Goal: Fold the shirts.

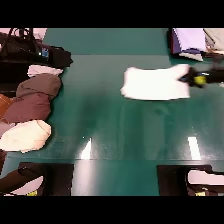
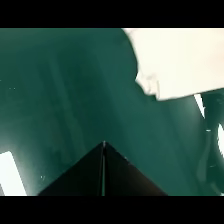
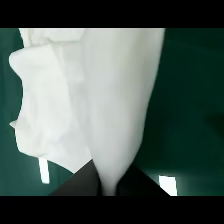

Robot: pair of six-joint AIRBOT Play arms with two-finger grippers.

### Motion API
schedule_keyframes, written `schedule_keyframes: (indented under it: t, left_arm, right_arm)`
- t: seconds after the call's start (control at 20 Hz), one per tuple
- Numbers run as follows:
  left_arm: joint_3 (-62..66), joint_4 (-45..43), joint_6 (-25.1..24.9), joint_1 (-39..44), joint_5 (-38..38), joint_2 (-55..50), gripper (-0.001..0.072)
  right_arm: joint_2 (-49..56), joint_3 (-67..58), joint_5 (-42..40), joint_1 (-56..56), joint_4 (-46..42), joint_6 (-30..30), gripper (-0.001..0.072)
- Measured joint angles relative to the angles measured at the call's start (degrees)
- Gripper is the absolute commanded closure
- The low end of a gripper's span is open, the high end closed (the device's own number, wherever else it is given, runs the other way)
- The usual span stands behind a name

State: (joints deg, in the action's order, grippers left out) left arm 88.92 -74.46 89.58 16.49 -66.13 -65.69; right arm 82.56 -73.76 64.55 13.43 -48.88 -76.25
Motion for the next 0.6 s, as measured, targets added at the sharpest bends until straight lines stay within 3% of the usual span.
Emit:
schedule_keyframes:
  t: [0.35, 0.6]
  left_arm:
    - [0.00, 0.11, 0.44, 0.94, 2.23, 0.00, 0.0680]
    - [0.00, 0.31, 0.59, 0.98, 3.28, 0.00, 0.0680]
  right_arm:
    - [-13.62, 12.83, -4.85, 31.91, -2.05, -1.05, 0.0694]
    - [-16.04, 18.49, -4.87, 39.15, -2.23, -0.98, 0.0686]
